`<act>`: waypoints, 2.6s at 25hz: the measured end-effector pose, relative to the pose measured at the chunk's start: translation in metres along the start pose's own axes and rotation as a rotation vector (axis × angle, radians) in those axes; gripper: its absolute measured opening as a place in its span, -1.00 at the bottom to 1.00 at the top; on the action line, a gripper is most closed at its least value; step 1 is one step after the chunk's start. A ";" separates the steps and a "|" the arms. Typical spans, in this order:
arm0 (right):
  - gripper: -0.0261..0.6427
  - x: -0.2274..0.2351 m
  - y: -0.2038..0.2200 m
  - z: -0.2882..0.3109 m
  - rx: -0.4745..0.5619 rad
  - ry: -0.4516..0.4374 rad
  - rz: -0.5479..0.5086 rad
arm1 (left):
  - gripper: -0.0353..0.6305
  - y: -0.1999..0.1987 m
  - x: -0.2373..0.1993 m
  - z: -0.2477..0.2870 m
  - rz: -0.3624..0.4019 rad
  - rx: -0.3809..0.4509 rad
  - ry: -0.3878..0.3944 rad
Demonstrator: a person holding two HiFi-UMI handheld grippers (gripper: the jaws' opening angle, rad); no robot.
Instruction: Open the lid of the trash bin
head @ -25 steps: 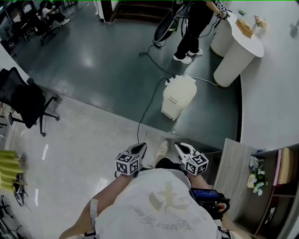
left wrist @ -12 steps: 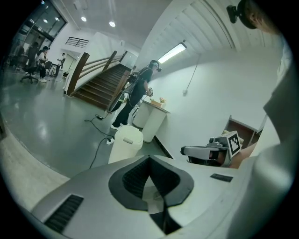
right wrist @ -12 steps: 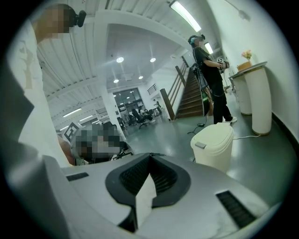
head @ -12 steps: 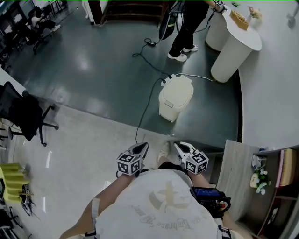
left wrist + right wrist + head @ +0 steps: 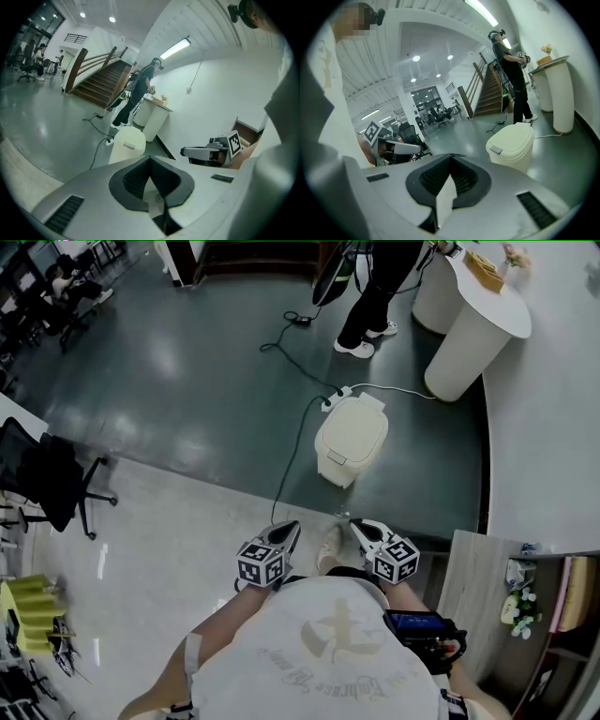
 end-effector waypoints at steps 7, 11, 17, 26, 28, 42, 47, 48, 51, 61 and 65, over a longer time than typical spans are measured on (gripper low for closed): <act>-0.91 0.048 -0.030 0.012 0.019 0.001 0.004 | -0.86 -0.032 -0.006 0.044 0.021 -0.016 -0.006; -0.91 0.077 -0.048 0.015 0.036 0.004 0.005 | -0.86 -0.052 -0.006 0.074 0.040 -0.024 -0.006; -0.91 0.112 -0.068 0.020 0.054 -0.002 0.004 | -0.86 -0.072 -0.006 0.110 0.076 -0.047 -0.013; -0.91 0.153 -0.074 0.022 0.078 0.004 0.031 | -0.86 -0.091 -0.006 0.152 0.103 -0.079 -0.015; -0.91 0.160 -0.074 0.022 0.081 0.011 0.040 | -0.86 -0.094 -0.004 0.160 0.116 -0.090 -0.013; -0.91 0.179 -0.063 0.030 0.081 0.034 0.103 | -0.86 -0.097 -0.013 0.182 0.135 -0.150 -0.023; -0.91 0.186 -0.067 0.035 0.082 0.049 0.115 | -0.86 -0.101 -0.019 0.189 0.134 -0.166 -0.016; -0.91 0.188 -0.069 0.037 0.084 0.051 0.117 | -0.86 -0.103 -0.021 0.192 0.134 -0.169 -0.017; -0.91 0.190 -0.073 0.044 0.086 0.052 0.118 | -0.86 -0.106 -0.030 0.198 0.132 -0.178 -0.015; -0.91 0.196 -0.071 0.055 0.074 0.081 0.145 | -0.86 -0.096 -0.040 0.215 0.127 -0.244 0.013; -0.91 0.202 -0.073 0.060 0.077 0.094 0.148 | -0.86 -0.097 -0.048 0.224 0.116 -0.262 0.007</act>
Point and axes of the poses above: the fingertips, and each gripper's own axes: z forward along the fingers, x to its right, y out of its underside, the point moved 7 cm from there along -z, backward along the fingers, and after that the axes turned 2 degrees about x, right-handed, at the moved point
